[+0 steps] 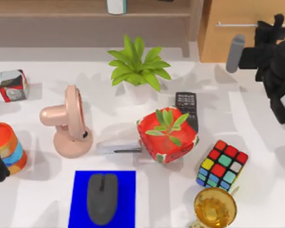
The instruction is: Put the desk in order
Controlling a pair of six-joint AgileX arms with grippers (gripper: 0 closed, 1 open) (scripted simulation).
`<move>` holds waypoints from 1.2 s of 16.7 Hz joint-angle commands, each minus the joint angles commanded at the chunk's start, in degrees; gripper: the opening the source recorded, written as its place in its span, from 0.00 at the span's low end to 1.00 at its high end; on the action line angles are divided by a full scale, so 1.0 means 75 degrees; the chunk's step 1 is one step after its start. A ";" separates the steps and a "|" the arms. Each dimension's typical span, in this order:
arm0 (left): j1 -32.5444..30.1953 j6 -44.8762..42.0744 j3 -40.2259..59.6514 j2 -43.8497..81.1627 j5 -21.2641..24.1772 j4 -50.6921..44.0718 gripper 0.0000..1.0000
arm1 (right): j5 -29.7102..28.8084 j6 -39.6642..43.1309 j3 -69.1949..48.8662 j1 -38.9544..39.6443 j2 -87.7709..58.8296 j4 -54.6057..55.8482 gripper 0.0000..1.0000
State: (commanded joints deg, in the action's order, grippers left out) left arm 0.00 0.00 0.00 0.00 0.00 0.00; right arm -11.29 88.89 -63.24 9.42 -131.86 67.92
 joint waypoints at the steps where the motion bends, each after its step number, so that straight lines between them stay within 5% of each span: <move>1: 0.0000 0.0000 0.0000 0.0000 0.0000 0.0000 1.00 | 0.0000 0.0000 0.0000 0.0000 0.0000 0.0000 0.60; 6: 0.0000 0.0000 0.0000 0.0000 0.0000 0.0000 1.00 | 0.0000 0.0000 0.0000 0.0000 0.0000 0.0000 0.98; 20: 0.0000 0.0000 0.0000 0.0000 0.0000 0.0000 1.00 | 0.0063 -0.0144 0.0636 0.0154 0.0199 0.0088 1.00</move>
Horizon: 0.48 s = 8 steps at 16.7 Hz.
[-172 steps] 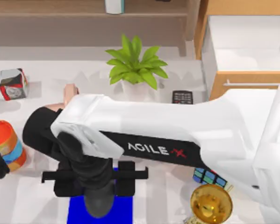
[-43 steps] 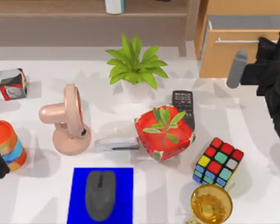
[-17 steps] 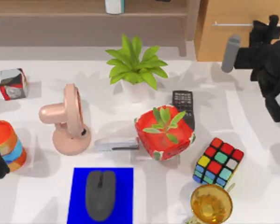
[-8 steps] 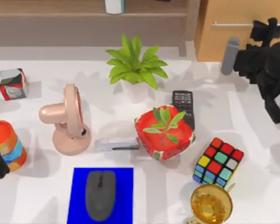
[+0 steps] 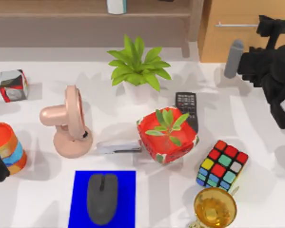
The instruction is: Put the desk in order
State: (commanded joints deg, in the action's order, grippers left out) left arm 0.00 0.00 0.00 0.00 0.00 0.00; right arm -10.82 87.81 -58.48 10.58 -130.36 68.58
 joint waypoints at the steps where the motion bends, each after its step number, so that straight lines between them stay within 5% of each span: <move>1: 0.0000 0.0000 0.0000 0.0000 0.0000 0.0000 1.00 | 0.0012 -0.0012 0.0136 0.0029 0.0063 0.0041 1.00; 8: 0.0000 0.0000 0.0000 0.0000 0.0000 0.0000 1.00 | -0.0176 0.0045 0.0928 0.0061 0.0375 0.0563 1.00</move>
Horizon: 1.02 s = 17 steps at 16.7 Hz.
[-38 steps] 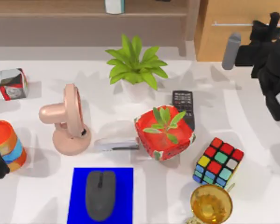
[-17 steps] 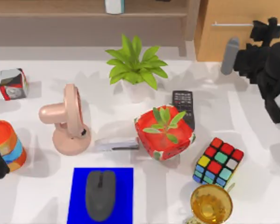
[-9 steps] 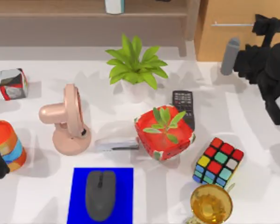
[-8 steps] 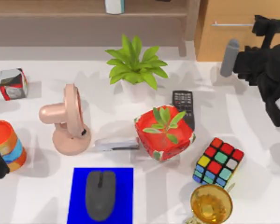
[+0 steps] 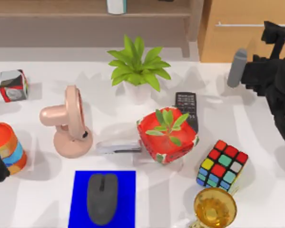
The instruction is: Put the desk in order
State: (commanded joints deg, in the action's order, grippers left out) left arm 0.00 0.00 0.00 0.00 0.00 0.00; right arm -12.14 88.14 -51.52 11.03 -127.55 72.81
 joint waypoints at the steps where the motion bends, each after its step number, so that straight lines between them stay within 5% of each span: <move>1: 0.0000 0.0000 0.0000 0.0000 0.0000 0.0000 1.00 | -0.0032 0.0010 0.0074 -0.0003 -0.0011 0.0060 1.00; 9: 0.0000 0.0000 0.0000 0.0000 0.0000 0.0000 1.00 | -0.0145 -0.0211 0.0080 0.0124 0.0071 0.0198 1.00; 17: 0.0000 0.0000 0.0000 0.0000 0.0000 0.0000 1.00 | -0.1417 -0.3509 -0.0755 0.2223 0.0629 0.0541 1.00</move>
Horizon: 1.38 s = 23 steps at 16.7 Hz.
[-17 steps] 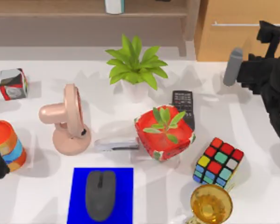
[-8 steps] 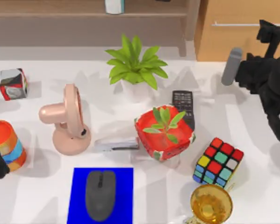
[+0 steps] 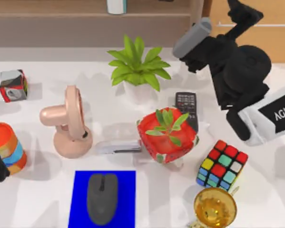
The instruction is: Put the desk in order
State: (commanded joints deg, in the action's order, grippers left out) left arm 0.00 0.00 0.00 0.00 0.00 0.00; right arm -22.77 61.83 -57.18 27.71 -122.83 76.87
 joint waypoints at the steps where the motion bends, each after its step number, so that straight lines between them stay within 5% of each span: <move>1: 0.0000 0.0000 0.0000 0.0000 0.0000 0.0000 1.00 | -0.0207 -0.0577 -0.0312 0.0278 -0.0014 -0.0123 1.00; 13: 0.0000 0.0000 0.0000 0.0000 0.0000 0.0000 1.00 | -0.2626 -0.6943 -0.5935 0.2108 -0.1856 -0.4713 1.00; 18: 0.0000 0.0000 0.0000 0.0000 0.0000 0.0000 1.00 | -0.3113 -0.8068 -0.7528 0.2225 -0.2508 -0.6420 1.00; 23: 0.0000 0.0000 0.0000 0.0000 0.0000 0.0000 1.00 | -0.3163 -0.8165 -0.7704 0.2232 -0.2556 -0.6599 1.00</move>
State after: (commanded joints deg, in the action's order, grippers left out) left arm 0.00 0.00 0.00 0.00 0.00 0.00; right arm -46.50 0.58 -114.96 44.45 -142.00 27.38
